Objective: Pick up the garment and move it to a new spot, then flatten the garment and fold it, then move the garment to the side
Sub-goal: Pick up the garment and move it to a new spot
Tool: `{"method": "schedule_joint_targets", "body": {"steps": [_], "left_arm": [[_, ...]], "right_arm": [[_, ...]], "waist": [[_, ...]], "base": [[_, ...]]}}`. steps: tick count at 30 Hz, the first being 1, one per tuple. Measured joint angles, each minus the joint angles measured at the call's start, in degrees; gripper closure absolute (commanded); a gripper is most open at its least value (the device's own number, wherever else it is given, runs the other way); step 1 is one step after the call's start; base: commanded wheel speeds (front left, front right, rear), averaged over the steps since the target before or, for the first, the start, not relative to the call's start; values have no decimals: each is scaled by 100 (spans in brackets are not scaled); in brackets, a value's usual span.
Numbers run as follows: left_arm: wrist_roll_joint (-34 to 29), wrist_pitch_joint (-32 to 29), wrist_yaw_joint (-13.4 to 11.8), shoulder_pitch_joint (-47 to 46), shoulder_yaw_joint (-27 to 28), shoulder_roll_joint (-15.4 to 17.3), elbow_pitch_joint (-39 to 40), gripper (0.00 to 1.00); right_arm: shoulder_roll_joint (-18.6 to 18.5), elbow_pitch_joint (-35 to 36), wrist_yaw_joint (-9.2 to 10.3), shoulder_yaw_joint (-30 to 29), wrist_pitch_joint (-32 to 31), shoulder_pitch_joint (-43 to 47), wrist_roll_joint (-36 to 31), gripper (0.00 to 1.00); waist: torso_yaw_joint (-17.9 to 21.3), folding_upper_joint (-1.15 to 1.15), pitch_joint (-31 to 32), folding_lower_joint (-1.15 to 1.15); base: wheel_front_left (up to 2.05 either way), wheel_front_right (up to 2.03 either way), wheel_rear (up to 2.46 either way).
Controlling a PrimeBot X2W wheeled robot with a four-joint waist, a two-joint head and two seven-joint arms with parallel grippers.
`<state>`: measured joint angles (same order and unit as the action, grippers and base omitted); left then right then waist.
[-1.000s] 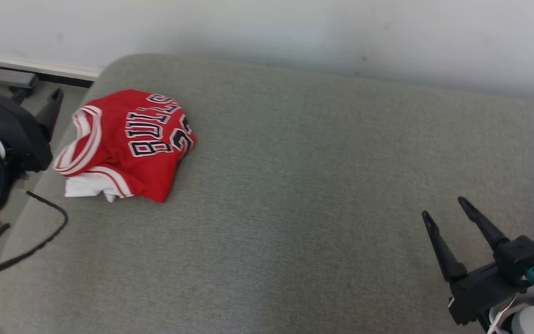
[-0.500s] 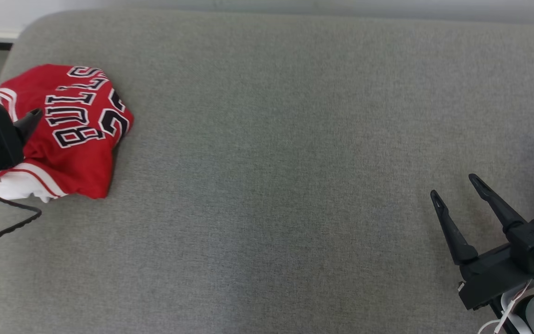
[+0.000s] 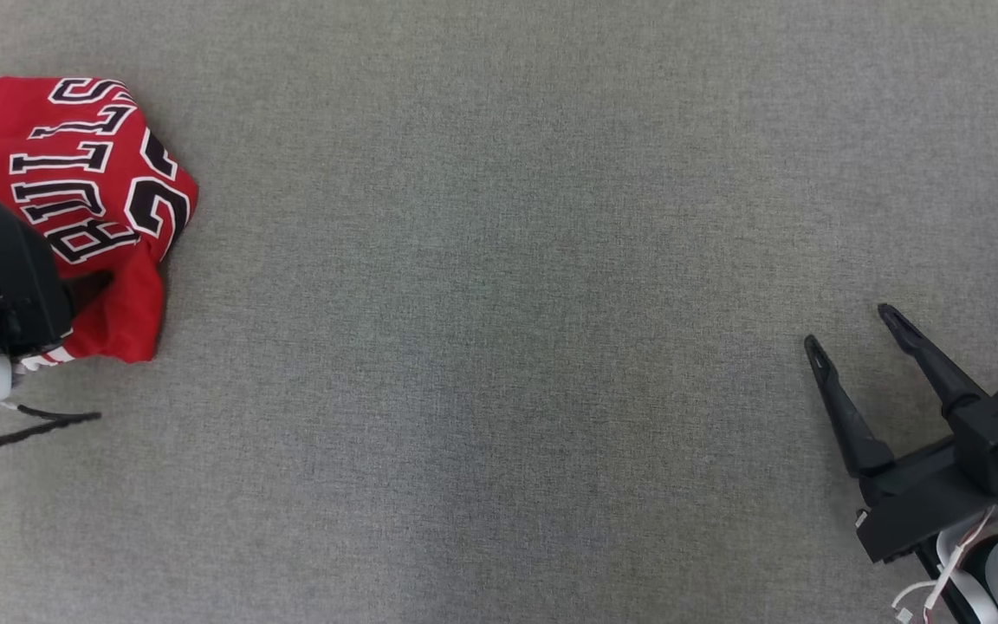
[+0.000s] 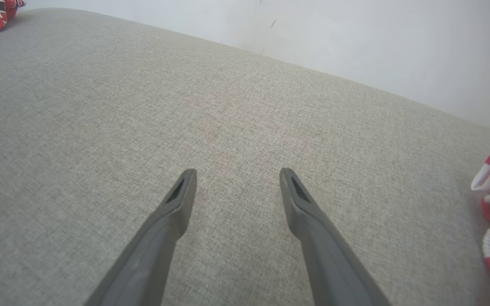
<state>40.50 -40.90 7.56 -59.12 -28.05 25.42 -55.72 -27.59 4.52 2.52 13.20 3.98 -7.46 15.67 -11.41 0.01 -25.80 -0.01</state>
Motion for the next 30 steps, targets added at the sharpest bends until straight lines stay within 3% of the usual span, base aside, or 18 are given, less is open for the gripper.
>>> {"method": "schedule_joint_targets", "body": {"steps": [1, 3, 9, 17, 30], "left_arm": [[35, 0, 0, -17, 0, 0, -37, 0], [47, 1, 0, -17, -59, 21, -47, 100], [89, 114, 0, -122, -302, 103, 125, 100], [486, 994, 0, -684, -608, 94, 1103, 100], [1122, 1817, 0, -535, -2203, -77, 2954, 100]], "right_arm": [[1, 7, 0, 20, -4, -31, -2, 0], [3, 55, 0, 36, -51, -44, -11, 0], [8, 33, 0, 25, -96, -132, -14, 0], [234, -305, -12, 88, 16, -422, 46, 0], [714, -966, -102, 247, 380, -567, 252, 0]], "waist": [[2, 0, -13, 0], [15, 0, -31, 0], [27, 0, -70, 0], [24, -1, 163, 1], [309, -1, 856, 2]], "base": [[0, 0, 0], [0, 0, 0], [0, 0, 0], [0, 0, 0], [0, 0, 0]]}}
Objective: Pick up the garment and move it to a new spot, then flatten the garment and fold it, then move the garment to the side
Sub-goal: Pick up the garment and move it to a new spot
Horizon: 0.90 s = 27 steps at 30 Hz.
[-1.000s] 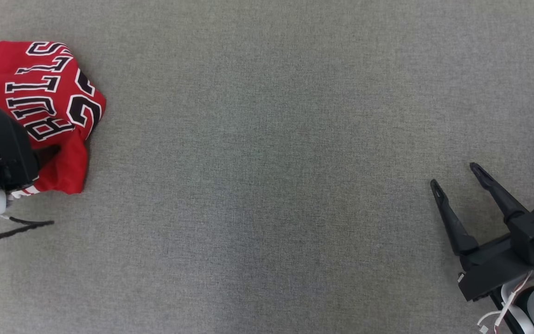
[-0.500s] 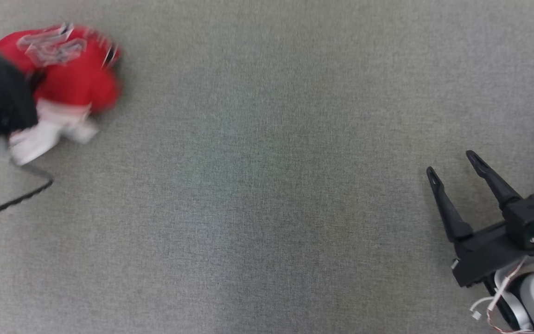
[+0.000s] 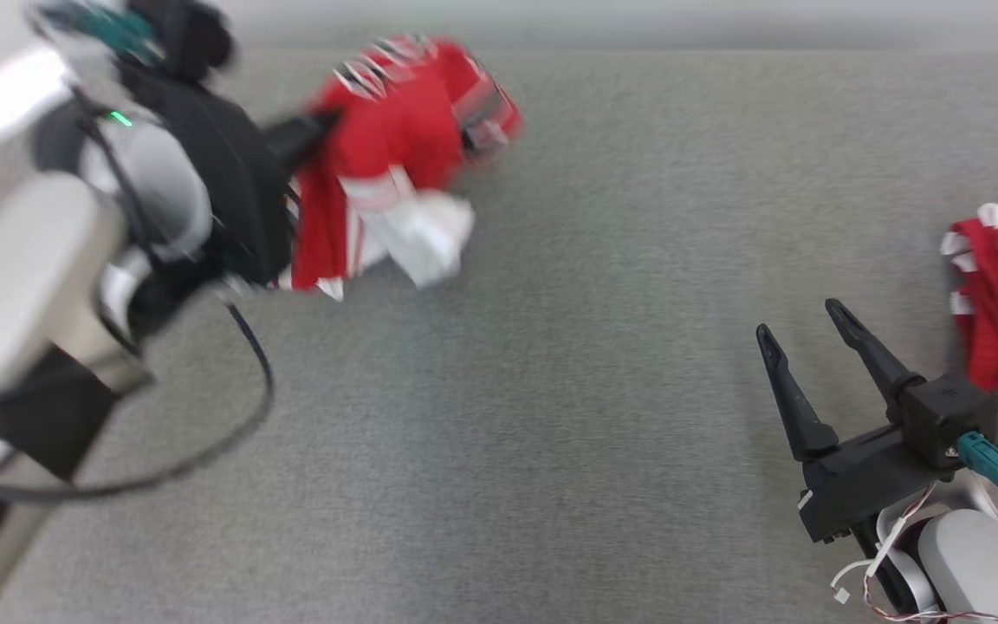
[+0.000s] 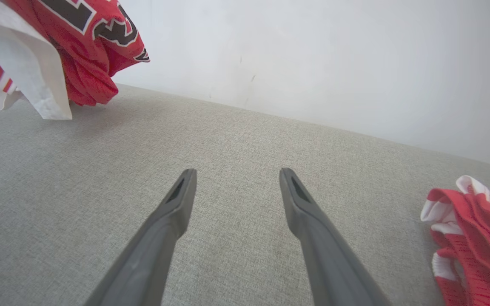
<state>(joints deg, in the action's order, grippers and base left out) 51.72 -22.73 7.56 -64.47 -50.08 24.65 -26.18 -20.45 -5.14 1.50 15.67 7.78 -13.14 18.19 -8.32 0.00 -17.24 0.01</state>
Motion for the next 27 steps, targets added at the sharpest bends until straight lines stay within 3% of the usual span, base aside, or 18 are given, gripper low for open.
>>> {"method": "schedule_joint_targets", "body": {"steps": [7, 14, 27], "left_arm": [[247, 301, 0, 623, -827, -220, 588, 100], [337, 845, 0, 1186, -1305, -823, 783, 100], [423, 1432, 0, 2247, -1781, -1412, -183, 100]], "right_arm": [[63, -214, -9, -14, 183, 124, 148, 0], [80, -342, -9, -78, 292, 316, 196, 0], [175, -441, -99, 12, 390, 336, 199, 0]], "waist": [[297, 0, 296, 0], [434, 0, 578, 0], [468, 0, 788, 0]], "base": [[0, 0, 0], [0, 0, 0], [0, 0, 0]]}}
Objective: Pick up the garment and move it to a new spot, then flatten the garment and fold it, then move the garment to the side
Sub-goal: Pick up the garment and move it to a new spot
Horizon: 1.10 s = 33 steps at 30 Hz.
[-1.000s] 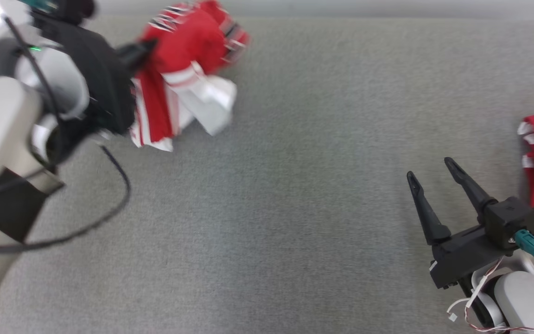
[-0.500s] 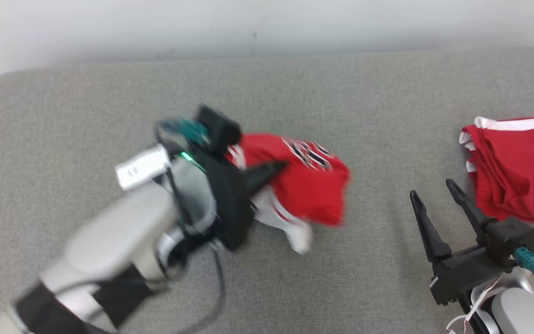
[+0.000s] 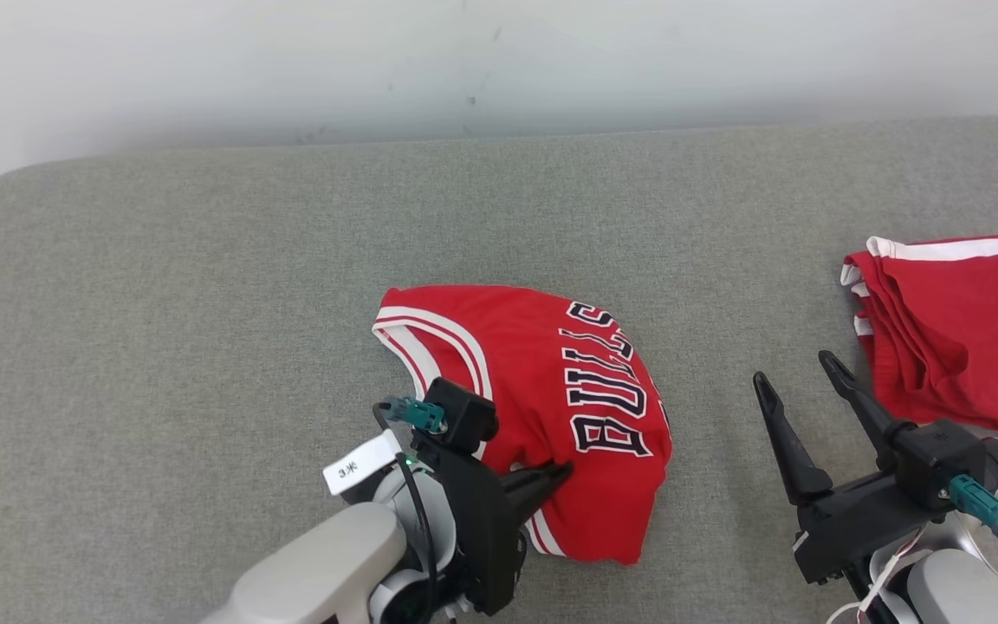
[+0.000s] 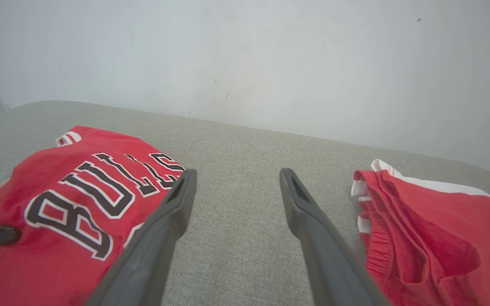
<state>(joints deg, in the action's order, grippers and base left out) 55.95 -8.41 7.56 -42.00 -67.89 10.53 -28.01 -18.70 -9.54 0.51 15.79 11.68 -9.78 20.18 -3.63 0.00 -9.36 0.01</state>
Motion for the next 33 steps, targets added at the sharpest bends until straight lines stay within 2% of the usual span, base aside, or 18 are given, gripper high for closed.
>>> {"method": "schedule_joint_targets", "body": {"steps": [6, 12, 13, 14, 15, 20, 28, 33], "left_arm": [[43, 230, 0, 59, -130, -253, -219, 100], [201, 393, 0, 103, -294, -364, -399, 100], [209, 449, 0, 130, -288, -370, -431, 72], [222, 502, 0, 169, -280, -374, -469, 20], [230, 539, 0, 191, -278, -375, -522, 0], [205, 837, 0, 190, -190, -265, -632, 0], [105, 1225, -56, 322, -73, 209, -654, 0], [104, 1325, -108, 577, -68, 332, -666, 0]], "right_arm": [[-7, -112, -3, -18, 48, 1, 0, 0], [2, -171, -54, 14, 63, 2, 7, 0], [4, -182, -54, 19, 71, 3, 8, 0], [7, -188, -56, 25, 76, 4, 8, 0], [12, -203, -59, 27, 77, 6, 9, 0], [24, -309, -59, -7, 112, 214, 81, 0], [90, -368, -59, -41, 147, 349, 149, 0], [125, -391, -77, -21, 177, 402, 159, 0]], "waist": [[-67, 0, 83, -1], [-144, 0, 212, -1], [-155, 0, 233, -1], [-167, 0, 254, -1], [-179, 0, 276, -1], [-264, 0, 412, -1], [-459, 0, 569, -1], [-565, 0, 689, -1]], "base": [[0, 0, 0], [0, 0, 0], [0, 0, 0], [0, 0, 0], [0, 0, 0], [0, 0, 0], [0, 0, 0], [0, 0, 0]]}}
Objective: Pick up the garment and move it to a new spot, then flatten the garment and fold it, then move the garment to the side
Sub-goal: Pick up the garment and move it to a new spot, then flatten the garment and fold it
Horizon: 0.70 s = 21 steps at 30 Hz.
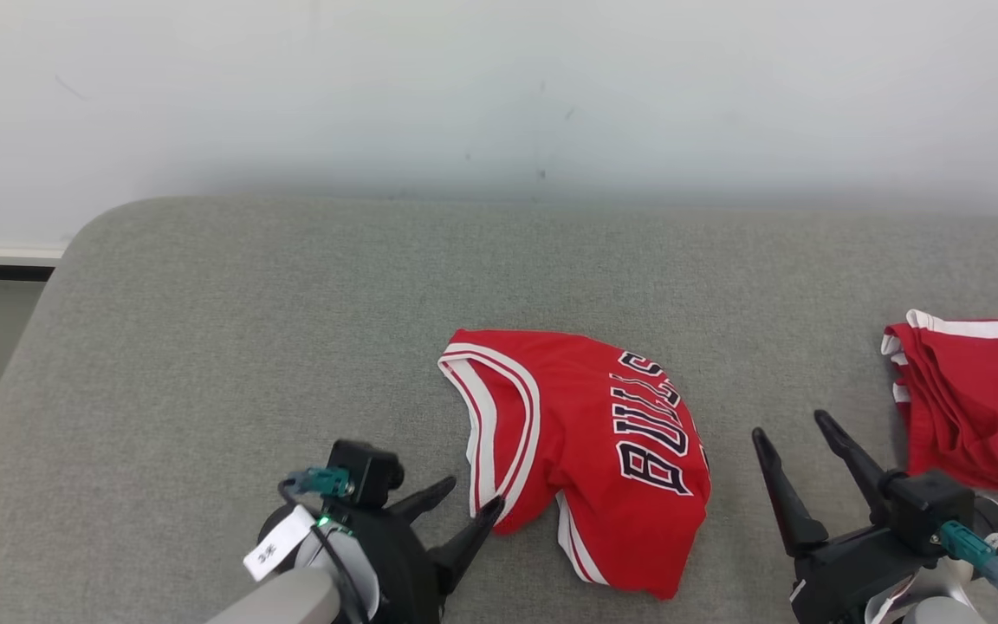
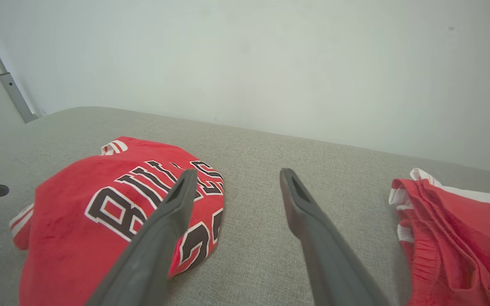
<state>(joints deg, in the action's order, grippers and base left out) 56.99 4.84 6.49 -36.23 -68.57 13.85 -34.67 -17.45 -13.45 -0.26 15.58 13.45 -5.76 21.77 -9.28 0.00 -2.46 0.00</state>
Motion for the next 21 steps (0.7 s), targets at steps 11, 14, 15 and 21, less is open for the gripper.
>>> {"method": "schedule_joint_targets", "body": {"steps": [11, 14, 15, 21], "left_arm": [[96, 24, -8, 216, -20, 18, -234, 0], [107, 4, 4, 215, -31, -67, -321, 0], [107, -10, 7, 215, -38, -77, -348, 0], [199, -33, 10, 201, -1, -132, -544, 0]], "right_arm": [[51, -4, -83, 89, 16, -40, 0, 0], [45, -1, -85, 91, 16, -41, 0, 0], [46, 1, -85, 99, 16, -48, 0, 0], [47, 5, -91, 107, 16, -82, -1, 0]], "waist": [[40, 0, 80, 0], [88, 0, 52, 0], [106, 1, 40, 0], [239, 1, -47, 0]], "base": [[0, 0, 0], [0, 0, 0], [0, 0, 0], [0, 0, 0]]}}
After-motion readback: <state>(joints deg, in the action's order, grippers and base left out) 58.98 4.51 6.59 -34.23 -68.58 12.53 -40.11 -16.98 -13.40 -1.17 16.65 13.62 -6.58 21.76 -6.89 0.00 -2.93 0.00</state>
